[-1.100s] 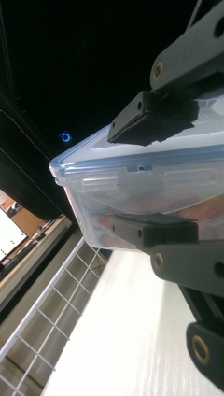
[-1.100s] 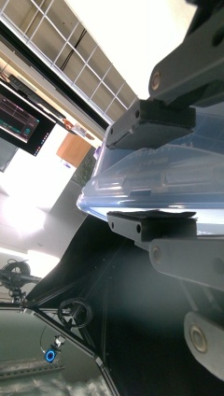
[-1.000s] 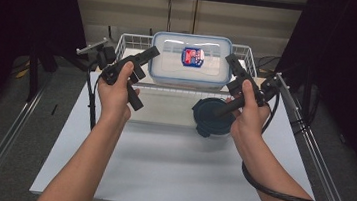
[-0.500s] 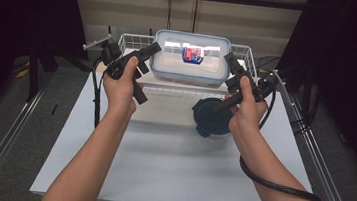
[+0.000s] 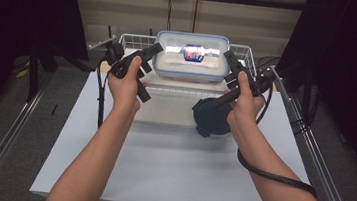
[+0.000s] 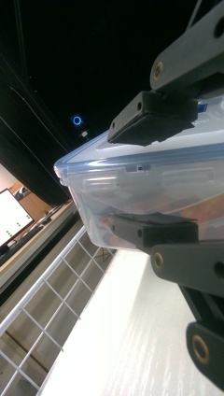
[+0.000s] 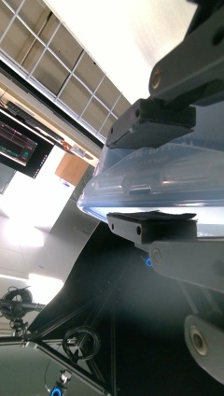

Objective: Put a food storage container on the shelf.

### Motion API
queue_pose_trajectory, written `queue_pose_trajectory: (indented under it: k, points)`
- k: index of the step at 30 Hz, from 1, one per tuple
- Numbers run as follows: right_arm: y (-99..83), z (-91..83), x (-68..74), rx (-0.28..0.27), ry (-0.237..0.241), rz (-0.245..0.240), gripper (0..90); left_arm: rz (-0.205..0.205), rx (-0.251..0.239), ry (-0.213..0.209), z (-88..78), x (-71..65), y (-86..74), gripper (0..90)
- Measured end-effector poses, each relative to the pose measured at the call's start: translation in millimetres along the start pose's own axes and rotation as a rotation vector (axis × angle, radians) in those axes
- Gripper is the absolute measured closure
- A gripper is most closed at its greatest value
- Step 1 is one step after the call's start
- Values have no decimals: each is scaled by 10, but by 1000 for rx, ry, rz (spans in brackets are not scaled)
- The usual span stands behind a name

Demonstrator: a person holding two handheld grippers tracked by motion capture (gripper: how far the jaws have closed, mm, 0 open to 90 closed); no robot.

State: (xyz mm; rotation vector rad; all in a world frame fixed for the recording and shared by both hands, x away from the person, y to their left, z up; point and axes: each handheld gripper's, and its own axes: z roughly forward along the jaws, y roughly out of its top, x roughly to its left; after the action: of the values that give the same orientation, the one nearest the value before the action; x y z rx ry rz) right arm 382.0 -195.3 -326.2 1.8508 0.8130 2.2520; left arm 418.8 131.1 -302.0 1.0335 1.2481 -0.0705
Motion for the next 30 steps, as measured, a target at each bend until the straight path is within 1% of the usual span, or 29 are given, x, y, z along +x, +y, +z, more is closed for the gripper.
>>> queue_pose_trajectory:
  k: [1, 2, 3, 5, 7, 9, 10, 12, 13, 14, 15, 16, 17, 18, 19, 23, 24, 25, 26, 27, 30]
  points:
    - [-6, 33, -11, 1, -3, 8, 581, -1, -5, 6, 10, 10, 4, 547]
    - [-6, 44, -16, 2, -7, 5, 581, -7, -6, 8, 17, 12, 7, 547]
    - [-6, 44, -16, 2, -7, 5, 581, -1, -2, 12, 18, 28, 15, 547]
    - [-2, 92, -27, 17, -15, 6, 581, -13, -4, 14, 31, 51, 27, 547]
    - [-9, 113, -36, 22, -22, 2, 580, -15, -2, 18, 29, 77, 28, 547]
    - [-13, 120, -40, 25, -17, 5, 580, -26, -5, 20, 31, 86, 34, 547]
    - [-16, 128, -42, 33, -23, 11, 579, -21, -10, 26, 36, 99, 39, 546]
    - [-29, 155, -60, 32, -31, 6, 577, -11, -3, 32, 36, 111, 44, 547]
    - [-33, 164, -63, 35, -31, 9, 576, -30, -8, 31, 43, 108, 44, 547]
    - [-35, 173, -63, 36, -34, 10, 576, -20, -6, 33, 41, 124, 48, 547]
    - [-35, 181, -68, 39, -34, 2, 576, -28, -8, 33, 47, 130, 51, 547]
    - [-30, 198, -60, 44, -38, 6, 576, -28, -7, 31, 51, 144, 55, 547]
    - [-30, 198, -60, 44, -38, 6, 576, -48, -18, 31, 61, 139, 54, 547]
    - [-31, 209, -64, 42, -36, -1, 576, -46, -15, 34, 66, 155, 59, 546]
    - [-29, 216, -66, 50, -45, 5, 578, -37, -11, 34, 70, 170, 58, 547]
    - [-27, 237, -90, 45, -53, 0, 576, -55, -6, 41, 105, 180, 53, 545]
    - [-28, 241, -95, 47, -55, 0, 575, -56, -14, 38, 116, 188, 48, 544]
    - [-29, 246, -110, 46, -57, -10, 575, -54, -8, 47, 123, 196, 50, 544]
    - [-33, 253, -117, 44, -65, -1, 575, -51, -5, 45, 126, 205, 47, 543]
    - [-35, 254, -126, 46, -63, -5, 574, -61, -12, 45, 141, 205, 44, 543]
    - [-29, 263, -137, 47, -69, -1, 571, -55, -9, 42, 167, 223, 47, 542]
